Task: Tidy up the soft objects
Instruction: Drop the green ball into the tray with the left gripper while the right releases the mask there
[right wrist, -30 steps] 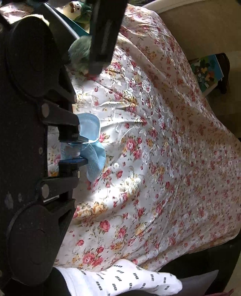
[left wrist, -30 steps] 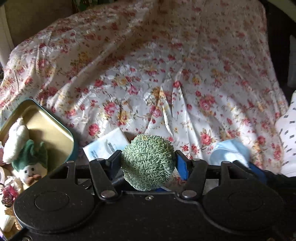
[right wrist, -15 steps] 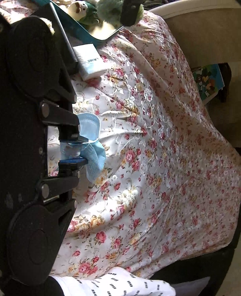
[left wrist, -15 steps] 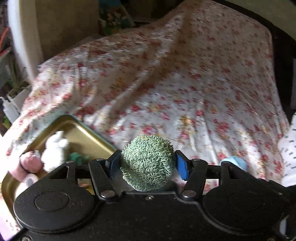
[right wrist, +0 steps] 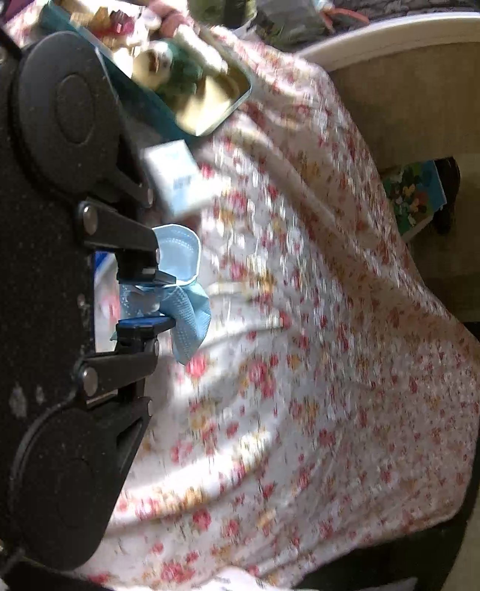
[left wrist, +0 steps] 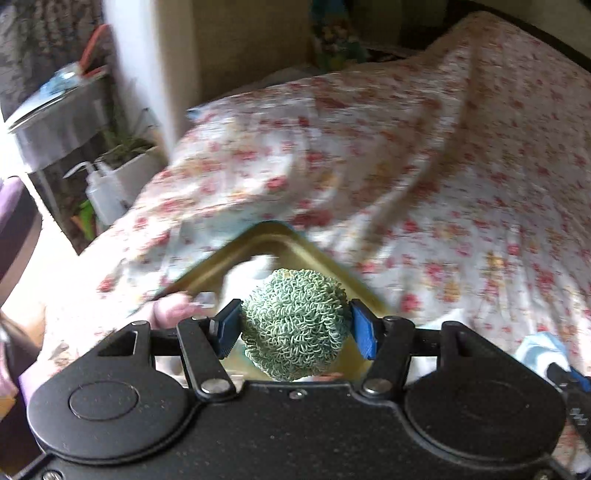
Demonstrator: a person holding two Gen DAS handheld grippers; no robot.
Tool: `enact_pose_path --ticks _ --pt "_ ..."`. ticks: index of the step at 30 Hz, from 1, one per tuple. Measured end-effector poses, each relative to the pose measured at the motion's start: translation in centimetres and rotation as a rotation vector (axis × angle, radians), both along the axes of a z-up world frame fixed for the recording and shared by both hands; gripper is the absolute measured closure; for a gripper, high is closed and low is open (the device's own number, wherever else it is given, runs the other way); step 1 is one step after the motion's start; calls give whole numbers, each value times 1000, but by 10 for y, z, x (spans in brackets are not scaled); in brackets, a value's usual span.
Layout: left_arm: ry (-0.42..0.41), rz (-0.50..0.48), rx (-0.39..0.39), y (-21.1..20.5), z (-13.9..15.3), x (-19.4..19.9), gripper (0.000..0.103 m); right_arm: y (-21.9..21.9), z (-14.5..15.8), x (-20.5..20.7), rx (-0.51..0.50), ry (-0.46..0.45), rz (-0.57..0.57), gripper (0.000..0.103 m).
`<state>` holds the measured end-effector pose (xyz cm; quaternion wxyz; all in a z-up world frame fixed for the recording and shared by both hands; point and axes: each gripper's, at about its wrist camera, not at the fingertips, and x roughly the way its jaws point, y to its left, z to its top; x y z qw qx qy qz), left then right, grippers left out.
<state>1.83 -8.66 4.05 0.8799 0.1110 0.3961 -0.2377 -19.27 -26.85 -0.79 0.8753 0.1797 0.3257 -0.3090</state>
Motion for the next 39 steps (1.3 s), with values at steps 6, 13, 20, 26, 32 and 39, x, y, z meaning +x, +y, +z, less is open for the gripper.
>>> enact_pose_path --ticks 6,13,20,26,32,39 --pt "7 95 28 46 -7 30 45 24 34 31 64 -66 88 87" --pt "46 193 45 86 -14 54 45 61 71 88 102 -98 238 87" --pt "109 241 55 99 -21 66 44 88 79 146 118 -47 321 87" --pt "112 248 56 102 -22 68 41 105 73 176 161 -33 364 87" --pt "108 256 28 106 -18 69 31 100 64 191 188 -23 321 87" --pt "112 241 14 101 -16 67 31 86 51 195 187 -6 259 66"
